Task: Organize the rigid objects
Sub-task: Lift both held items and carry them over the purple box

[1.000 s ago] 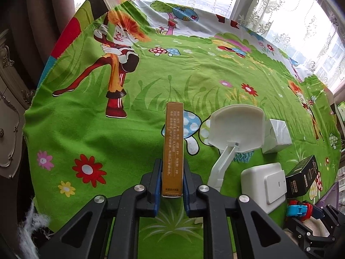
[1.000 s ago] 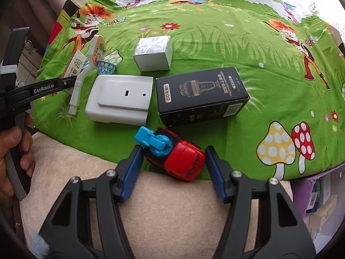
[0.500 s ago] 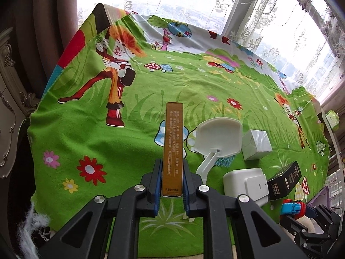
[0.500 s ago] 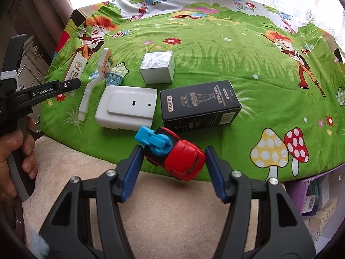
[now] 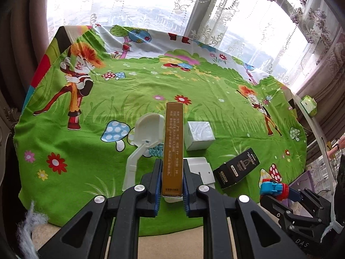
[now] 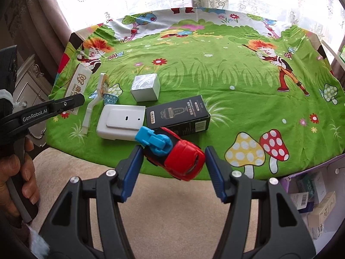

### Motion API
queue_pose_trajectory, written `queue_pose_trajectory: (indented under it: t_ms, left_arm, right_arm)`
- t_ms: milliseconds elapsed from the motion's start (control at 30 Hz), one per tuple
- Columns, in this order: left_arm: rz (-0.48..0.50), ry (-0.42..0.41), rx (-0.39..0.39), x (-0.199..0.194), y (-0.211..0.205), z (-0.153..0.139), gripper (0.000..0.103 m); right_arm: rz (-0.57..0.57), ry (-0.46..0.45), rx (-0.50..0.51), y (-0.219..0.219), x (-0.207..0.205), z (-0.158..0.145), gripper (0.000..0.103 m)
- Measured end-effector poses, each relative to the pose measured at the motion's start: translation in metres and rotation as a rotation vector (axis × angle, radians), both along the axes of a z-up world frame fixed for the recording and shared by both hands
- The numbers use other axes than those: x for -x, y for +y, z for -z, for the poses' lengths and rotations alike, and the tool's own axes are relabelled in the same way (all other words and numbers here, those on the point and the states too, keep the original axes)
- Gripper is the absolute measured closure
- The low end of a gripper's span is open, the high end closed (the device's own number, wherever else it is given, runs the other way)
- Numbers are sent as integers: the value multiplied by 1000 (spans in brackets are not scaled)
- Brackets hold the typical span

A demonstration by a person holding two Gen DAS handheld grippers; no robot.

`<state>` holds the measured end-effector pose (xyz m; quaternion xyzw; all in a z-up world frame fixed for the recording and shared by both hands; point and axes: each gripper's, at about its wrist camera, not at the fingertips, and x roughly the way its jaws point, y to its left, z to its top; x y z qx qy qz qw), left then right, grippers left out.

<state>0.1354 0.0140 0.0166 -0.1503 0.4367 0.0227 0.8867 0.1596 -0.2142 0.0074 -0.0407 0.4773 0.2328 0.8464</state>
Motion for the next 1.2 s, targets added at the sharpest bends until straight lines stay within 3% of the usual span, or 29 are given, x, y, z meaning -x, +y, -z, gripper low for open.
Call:
queue_pose_trajectory:
  t_ms: [400,700,933,1200]
  left_arm:
    - [244,18,18,-14,-91,-8,86]
    - [467,45,33,-19,-176,-9,86]
    - [593,81,43,-19,-228,-5,86]
    - [694,117,21,-22,-276,3,86]
  right_arm:
    - [134,-20,-36,-69,0,-13,40]
    - [274,-43,3,-148,11,-15,40]
    - [418,-9,31,-224,27,-2,40]
    - [559,65,68,-294,39,33,40]
